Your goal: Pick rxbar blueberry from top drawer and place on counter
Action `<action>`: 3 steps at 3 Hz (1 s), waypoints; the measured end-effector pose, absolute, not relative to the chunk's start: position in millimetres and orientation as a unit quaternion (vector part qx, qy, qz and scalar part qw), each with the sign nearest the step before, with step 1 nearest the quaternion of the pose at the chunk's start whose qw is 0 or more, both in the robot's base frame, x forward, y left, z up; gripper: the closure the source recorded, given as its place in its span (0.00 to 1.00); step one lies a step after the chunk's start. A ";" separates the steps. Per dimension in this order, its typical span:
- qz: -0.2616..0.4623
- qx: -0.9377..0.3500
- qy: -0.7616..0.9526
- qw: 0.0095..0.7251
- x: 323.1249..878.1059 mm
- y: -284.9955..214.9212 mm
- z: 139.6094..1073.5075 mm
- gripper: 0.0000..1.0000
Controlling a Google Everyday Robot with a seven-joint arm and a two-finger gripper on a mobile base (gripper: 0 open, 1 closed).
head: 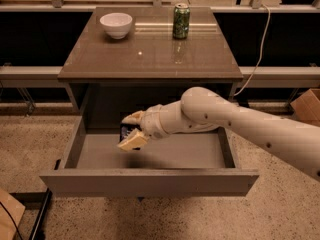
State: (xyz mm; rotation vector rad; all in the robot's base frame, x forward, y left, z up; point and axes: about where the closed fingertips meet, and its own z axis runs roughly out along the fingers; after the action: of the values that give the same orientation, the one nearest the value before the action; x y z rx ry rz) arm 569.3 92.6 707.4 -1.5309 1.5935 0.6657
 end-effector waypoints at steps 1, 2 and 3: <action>0.278 -0.587 0.590 0.479 553.9 72.9 784.9 1.00; 0.260 -0.570 0.574 0.528 544.3 37.0 855.5 1.00; 0.212 -0.553 0.578 0.561 569.3 4.5 914.7 1.00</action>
Offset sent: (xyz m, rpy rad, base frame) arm -0.0370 -0.1044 0.2391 0.2694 -0.3054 -0.1054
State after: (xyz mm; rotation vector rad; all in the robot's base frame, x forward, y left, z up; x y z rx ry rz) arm 569.3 4.5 914.7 -1.3039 1.3615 0.4998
